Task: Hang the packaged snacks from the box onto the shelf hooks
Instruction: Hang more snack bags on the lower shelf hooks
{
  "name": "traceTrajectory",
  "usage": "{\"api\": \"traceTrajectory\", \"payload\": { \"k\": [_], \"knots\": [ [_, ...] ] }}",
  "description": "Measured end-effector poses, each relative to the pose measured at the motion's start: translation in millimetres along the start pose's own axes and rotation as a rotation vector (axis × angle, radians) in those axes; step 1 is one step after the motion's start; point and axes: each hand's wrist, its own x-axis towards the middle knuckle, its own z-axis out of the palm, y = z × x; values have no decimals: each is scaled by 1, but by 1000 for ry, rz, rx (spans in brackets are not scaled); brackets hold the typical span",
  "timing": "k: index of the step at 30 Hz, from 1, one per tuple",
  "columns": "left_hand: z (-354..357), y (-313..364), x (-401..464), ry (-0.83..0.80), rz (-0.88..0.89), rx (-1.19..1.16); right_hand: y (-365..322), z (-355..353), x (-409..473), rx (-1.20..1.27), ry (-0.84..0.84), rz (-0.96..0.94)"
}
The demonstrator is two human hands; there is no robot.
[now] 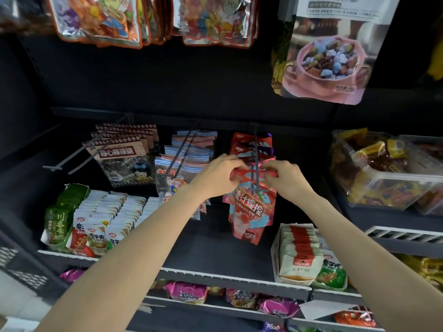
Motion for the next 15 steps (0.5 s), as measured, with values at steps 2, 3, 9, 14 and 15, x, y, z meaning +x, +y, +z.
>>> {"api": "traceTrajectory", "payload": {
  "k": [2, 3, 9, 14, 15],
  "knots": [
    [0, 1, -1, 12, 11, 8, -1, 2, -1, -14, -36, 15],
    [0, 2, -2, 22, 24, 31, -1, 3, -1, -16, -31, 22],
    [5, 13, 0, 80, 9, 134, -4, 7, 7, -28, -17, 60],
    [6, 16, 2, 60, -35, 107, -3, 0, 13, 11, -129, 54],
    [6, 16, 2, 54, -38, 99, -2, -4, 11, 25, -159, 30]
  ]
}}
